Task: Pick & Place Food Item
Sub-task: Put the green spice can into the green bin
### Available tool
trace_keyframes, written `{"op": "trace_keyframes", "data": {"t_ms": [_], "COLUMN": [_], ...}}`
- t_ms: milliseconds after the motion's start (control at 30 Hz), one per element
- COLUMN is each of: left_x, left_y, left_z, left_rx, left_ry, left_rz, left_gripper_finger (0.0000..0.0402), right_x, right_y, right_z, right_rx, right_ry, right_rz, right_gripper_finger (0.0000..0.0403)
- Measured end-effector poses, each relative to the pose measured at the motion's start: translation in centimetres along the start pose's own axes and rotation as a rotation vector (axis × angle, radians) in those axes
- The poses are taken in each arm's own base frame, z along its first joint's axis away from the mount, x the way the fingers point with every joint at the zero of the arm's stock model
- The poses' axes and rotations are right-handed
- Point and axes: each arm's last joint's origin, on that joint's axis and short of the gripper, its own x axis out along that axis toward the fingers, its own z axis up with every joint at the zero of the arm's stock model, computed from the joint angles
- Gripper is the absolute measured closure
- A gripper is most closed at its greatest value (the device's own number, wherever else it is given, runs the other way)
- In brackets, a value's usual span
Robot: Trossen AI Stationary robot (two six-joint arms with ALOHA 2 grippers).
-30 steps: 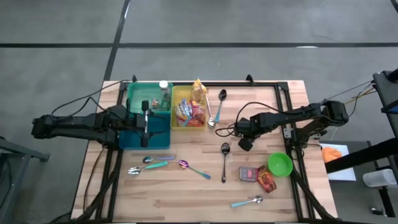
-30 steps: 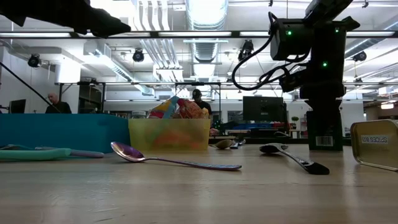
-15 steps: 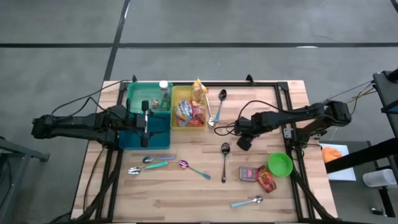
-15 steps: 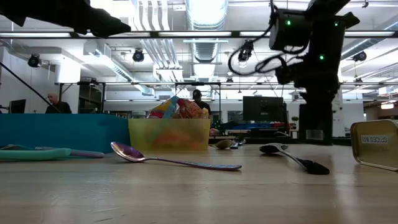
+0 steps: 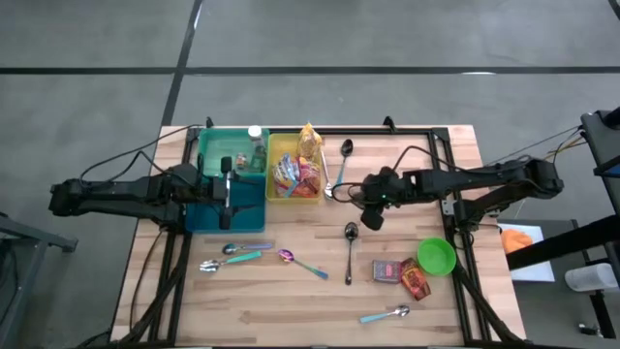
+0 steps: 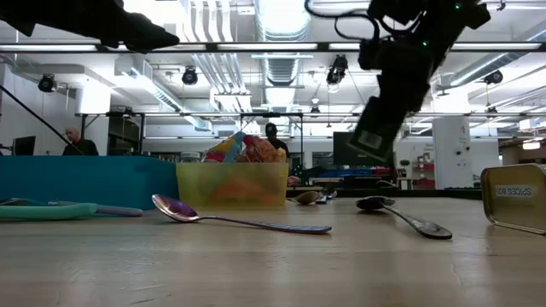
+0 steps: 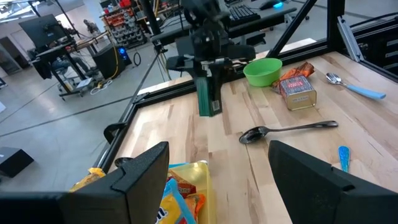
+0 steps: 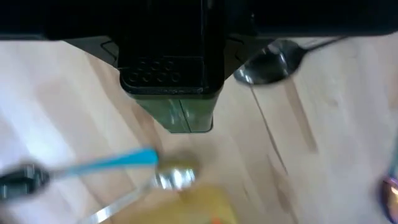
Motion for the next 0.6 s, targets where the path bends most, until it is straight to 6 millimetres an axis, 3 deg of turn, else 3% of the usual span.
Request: {"op": "trace_keyframes", "data": {"t_ms": [333,600], "left_x": [0.0,0.0], "left_y": [0.0,-0.1], "left_z": [0.0,-0.2], "left_rx": [0.0,0.001], "left_ry": [0.001,0.022], "left_rz": [0.0,-0.008], "left_gripper_finger": [0.0125,0.0125], "right_x": [0.6,2.4], "right_y": [1.2,2.2], "right_z": [2.4,3.7], "right_rx": [-0.135,-0.227], "right_ry": [-0.232,-0.349], "right_rz": [0.112,0.165], "right_gripper_finger": [0.0274,0.0296]}}
